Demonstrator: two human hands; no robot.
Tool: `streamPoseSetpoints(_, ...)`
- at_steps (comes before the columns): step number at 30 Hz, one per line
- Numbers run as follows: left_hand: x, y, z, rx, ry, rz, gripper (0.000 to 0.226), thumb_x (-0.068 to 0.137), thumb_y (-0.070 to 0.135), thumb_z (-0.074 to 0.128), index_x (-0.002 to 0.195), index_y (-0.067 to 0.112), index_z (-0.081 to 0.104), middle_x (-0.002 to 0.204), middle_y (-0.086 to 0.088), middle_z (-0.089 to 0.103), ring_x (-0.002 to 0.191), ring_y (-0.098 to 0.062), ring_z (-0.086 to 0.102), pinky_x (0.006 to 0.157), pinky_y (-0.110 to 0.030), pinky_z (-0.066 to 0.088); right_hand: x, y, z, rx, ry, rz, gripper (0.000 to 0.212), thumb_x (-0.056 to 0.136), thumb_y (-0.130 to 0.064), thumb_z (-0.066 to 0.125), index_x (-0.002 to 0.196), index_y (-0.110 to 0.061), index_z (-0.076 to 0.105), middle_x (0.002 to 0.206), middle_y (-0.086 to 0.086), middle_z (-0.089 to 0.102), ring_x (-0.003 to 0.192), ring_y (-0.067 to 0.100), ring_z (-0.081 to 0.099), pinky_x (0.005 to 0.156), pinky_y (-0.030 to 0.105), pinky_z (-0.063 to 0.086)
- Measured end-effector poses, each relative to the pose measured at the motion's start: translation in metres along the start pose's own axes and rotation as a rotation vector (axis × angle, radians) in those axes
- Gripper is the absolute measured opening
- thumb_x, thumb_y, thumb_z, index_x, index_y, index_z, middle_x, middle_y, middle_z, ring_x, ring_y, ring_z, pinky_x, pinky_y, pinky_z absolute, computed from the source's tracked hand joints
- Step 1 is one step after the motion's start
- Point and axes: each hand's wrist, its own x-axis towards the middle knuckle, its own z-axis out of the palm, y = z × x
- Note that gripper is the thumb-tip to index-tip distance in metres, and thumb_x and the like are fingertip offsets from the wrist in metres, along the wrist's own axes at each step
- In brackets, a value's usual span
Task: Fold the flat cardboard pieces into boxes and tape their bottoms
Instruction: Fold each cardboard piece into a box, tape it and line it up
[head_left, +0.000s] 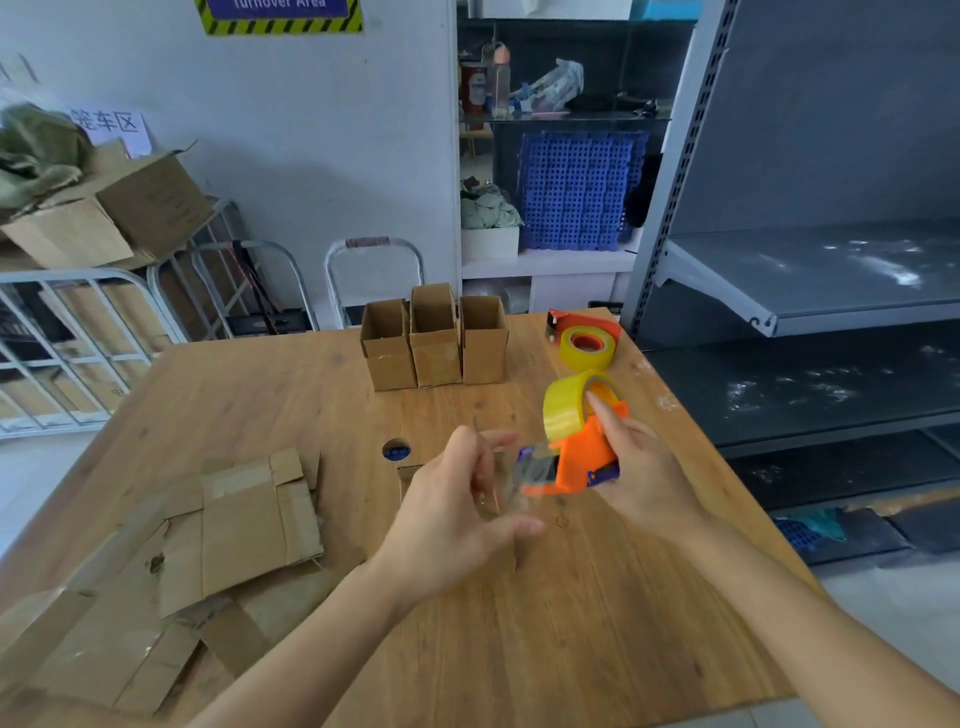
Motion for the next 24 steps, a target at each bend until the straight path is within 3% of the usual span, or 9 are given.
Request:
streamPoseSetpoints(2, -0.001, 0.002, -0.002, 0.015, -0.086, -0.032, 0.067, 0.055, 0.051, 0.086, 0.084, 0.026, 0.03, 0.119, 0.013, 0.057, 0.1, 0.001, 0.057, 0.063, -0.009, 0.04, -0.002, 0.003, 0.002, -0.061, 0.088, -0.107, 0.096, 0.075, -0.013, 0.081, 0.15, -0.021, 0.022, 0.108, 0.013, 0.067, 0.11, 0.033, 0.055, 0.089, 0.042, 0.048)
streamPoseSetpoints(4, -0.004, 0.004, -0.002, 0.018, -0.153, -0.064, 0.07, 0.057, 0.046, 0.088, 0.084, 0.028, 0.026, 0.121, 0.018, 0.054, 0.089, 0.001, 0.055, 0.064, -0.01, 0.04, -0.003, 0.006, 0.004, -0.123, 0.192, -0.186, 0.097, 0.065, -0.009, 0.088, 0.143, -0.011, 0.029, 0.097, 0.012, 0.069, 0.103, 0.023, 0.051, 0.084, 0.045, 0.052)
streamPoseSetpoints(7, -0.007, 0.004, 0.0, 0.051, -0.173, -0.075, 0.068, 0.063, 0.04, 0.088, 0.083, 0.028, 0.024, 0.12, 0.029, 0.051, 0.085, -0.016, 0.054, 0.064, -0.018, 0.043, -0.001, 0.008, 0.003, -0.188, 0.27, -0.257, 0.092, 0.062, -0.006, 0.09, 0.137, -0.004, 0.035, 0.091, 0.012, 0.071, 0.099, 0.02, 0.045, 0.089, 0.04, 0.05)
streamPoseSetpoints(10, -0.008, 0.003, 0.0, 0.108, -0.192, -0.057, 0.063, 0.07, 0.037, 0.084, 0.084, 0.03, 0.022, 0.127, 0.018, 0.054, 0.088, -0.012, 0.056, 0.068, -0.017, 0.044, 0.001, 0.012, 0.002, -0.195, 0.282, -0.295, 0.084, 0.067, -0.004, 0.087, 0.135, -0.003, 0.037, 0.087, 0.011, 0.07, 0.096, 0.02, 0.047, 0.094, 0.034, 0.036)
streamPoseSetpoints(13, -0.008, 0.003, 0.001, 0.17, -0.224, -0.008, 0.057, 0.074, 0.037, 0.077, 0.086, 0.035, 0.021, 0.126, 0.01, 0.055, 0.102, -0.014, 0.061, 0.072, -0.028, 0.049, 0.003, 0.009, 0.001, -0.189, 0.302, -0.314, 0.07, 0.077, -0.017, 0.073, 0.135, -0.003, 0.037, 0.084, 0.011, 0.069, 0.093, 0.018, 0.047, 0.095, 0.033, 0.034)
streamPoseSetpoints(16, -0.008, 0.006, 0.001, 0.258, -0.244, 0.043, 0.057, 0.077, 0.038, 0.073, 0.086, 0.037, 0.017, 0.134, 0.006, 0.054, 0.081, -0.006, 0.055, 0.07, -0.026, 0.049, 0.005, 0.01, 0.003, -0.186, 0.277, -0.306, 0.079, 0.072, -0.013, 0.084, 0.135, -0.002, 0.037, 0.085, 0.009, 0.069, 0.094, 0.017, 0.047, 0.097, 0.032, 0.034)
streamPoseSetpoints(18, -0.011, 0.007, 0.002, 0.323, -0.253, 0.144, 0.051, 0.078, 0.039, 0.069, 0.095, 0.032, 0.021, 0.127, 0.0, 0.06, 0.082, -0.018, 0.059, 0.066, -0.035, 0.052, 0.005, 0.013, 0.004, -0.19, 0.247, -0.324, 0.087, 0.067, -0.016, 0.089, 0.136, -0.003, 0.038, 0.088, 0.008, 0.069, 0.096, 0.017, 0.05, 0.101, 0.032, 0.034)
streamPoseSetpoints(20, -0.014, 0.005, 0.006, 0.404, -0.28, 0.25, 0.05, 0.079, 0.037, 0.066, 0.104, 0.024, 0.025, 0.113, -0.007, 0.065, 0.083, -0.026, 0.061, 0.061, -0.038, 0.053, 0.004, 0.018, 0.004, -0.218, 0.239, -0.396, 0.08, 0.073, -0.024, 0.084, 0.135, -0.003, 0.038, 0.089, 0.008, 0.07, 0.095, 0.019, 0.056, 0.105, 0.033, 0.033)
streamPoseSetpoints(24, -0.017, -0.002, 0.007, 0.597, -0.315, 0.36, 0.05, 0.079, 0.037, 0.064, 0.11, 0.014, 0.031, 0.085, -0.005, 0.061, 0.068, -0.021, 0.057, 0.051, -0.031, 0.049, 0.003, 0.021, 0.003, -0.265, 0.224, -0.462, 0.072, 0.076, -0.019, 0.081, 0.134, -0.004, 0.039, 0.095, 0.008, 0.072, 0.094, 0.024, 0.067, 0.106, 0.039, 0.037)
